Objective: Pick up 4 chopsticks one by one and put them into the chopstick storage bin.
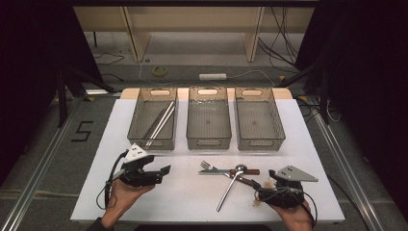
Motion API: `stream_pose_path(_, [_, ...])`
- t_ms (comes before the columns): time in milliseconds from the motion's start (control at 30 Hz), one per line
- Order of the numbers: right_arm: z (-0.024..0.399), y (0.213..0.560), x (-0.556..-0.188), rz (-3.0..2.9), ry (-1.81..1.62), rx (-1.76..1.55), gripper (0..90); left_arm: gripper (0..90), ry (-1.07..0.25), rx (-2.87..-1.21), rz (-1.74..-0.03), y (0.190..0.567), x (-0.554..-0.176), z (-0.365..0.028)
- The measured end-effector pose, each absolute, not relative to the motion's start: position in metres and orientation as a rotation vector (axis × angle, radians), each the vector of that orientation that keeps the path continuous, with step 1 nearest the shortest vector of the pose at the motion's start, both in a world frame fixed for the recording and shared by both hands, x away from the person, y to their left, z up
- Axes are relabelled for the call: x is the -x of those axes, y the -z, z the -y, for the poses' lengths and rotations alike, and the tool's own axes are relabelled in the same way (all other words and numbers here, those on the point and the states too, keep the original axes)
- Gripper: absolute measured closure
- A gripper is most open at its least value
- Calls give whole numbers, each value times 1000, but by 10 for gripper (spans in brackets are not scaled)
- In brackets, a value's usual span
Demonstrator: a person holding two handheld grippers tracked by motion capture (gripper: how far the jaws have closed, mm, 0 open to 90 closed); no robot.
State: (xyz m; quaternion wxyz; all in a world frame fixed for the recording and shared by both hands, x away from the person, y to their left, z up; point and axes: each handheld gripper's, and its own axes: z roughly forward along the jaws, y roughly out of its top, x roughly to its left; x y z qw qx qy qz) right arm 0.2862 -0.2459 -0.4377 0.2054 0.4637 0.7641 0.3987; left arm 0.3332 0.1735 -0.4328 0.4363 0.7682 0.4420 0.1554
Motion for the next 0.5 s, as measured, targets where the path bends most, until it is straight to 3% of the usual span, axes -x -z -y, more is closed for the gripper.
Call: stream_pose_path(500, [247, 441, -276, -2078, -1067, -1399, 284, 247, -370, -1943, -1069, 434, -324, -160])
